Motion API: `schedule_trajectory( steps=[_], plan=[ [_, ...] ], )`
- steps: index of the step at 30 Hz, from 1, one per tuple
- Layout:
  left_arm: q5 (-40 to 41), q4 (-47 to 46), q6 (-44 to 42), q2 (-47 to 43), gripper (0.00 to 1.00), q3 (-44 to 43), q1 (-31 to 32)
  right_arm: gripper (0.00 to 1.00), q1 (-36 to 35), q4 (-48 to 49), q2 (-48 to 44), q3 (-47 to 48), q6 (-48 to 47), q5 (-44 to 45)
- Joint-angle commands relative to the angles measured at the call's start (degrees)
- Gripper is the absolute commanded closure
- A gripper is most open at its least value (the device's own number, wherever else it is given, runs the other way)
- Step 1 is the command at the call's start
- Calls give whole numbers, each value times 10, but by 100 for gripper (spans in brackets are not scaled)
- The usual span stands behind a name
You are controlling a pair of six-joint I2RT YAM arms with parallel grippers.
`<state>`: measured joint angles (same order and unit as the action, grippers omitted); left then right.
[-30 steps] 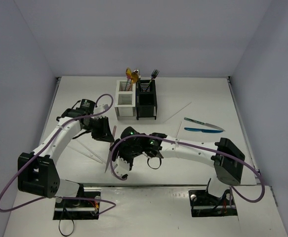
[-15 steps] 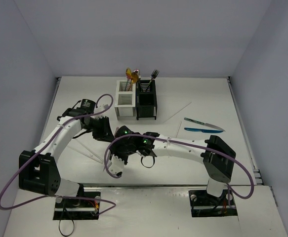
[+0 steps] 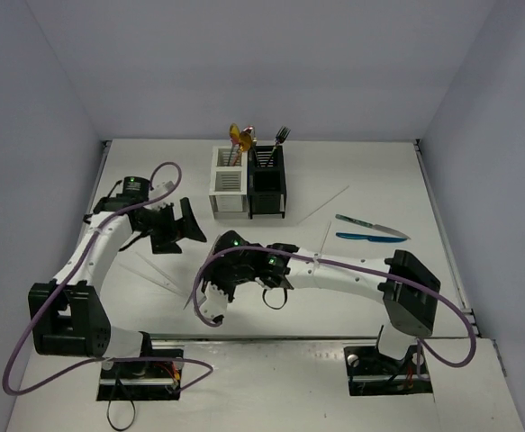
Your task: Sort the eating utensils into containers
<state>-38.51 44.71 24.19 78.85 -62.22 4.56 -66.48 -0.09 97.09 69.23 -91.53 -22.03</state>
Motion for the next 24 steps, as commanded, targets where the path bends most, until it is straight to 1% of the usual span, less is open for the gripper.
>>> schedule_trajectory(
  steps=[1,3,5,7,8,10,12,13,14,15,16,19,22,24],
  plan=[
    [24,-29,-9,-34,10,-56,-98,100,0,39,-91,-6,68,-21],
    [30,-39,-6,-36,10,-72,-159,100,6,51,-105,-10,108,-26],
    [29,-59,4,-39,10,-83,-210,100,31,112,-133,-22,203,-33],
    [22,-84,14,-48,10,-77,-240,100,69,202,-157,-46,314,-37],
    [20,-96,16,-54,10,-74,-251,100,83,256,-163,-53,352,-30],
    [17,-115,20,-64,10,-60,-261,100,115,330,-162,-53,477,-1],
    [16,-138,27,-73,10,-37,-262,100,145,394,-143,-31,574,70],
    [14,-150,32,-76,10,-36,-262,100,146,421,-133,-19,578,107],
    [13,-167,37,-78,10,-24,-262,100,157,462,-107,-3,638,161],
    [11,-176,42,-77,10,-17,-261,100,164,481,-87,23,679,205],
    [10,-180,47,-75,10,-14,-261,100,169,486,-71,56,709,244],
    [5,-182,47,-66,10,-9,-260,100,182,484,-9,114,793,342],
    [7,-186,43,-67,10,3,-261,100,184,477,54,185,843,428],
    [5,-192,41,-70,10,12,-261,100,186,473,83,224,859,459]
  ],
)
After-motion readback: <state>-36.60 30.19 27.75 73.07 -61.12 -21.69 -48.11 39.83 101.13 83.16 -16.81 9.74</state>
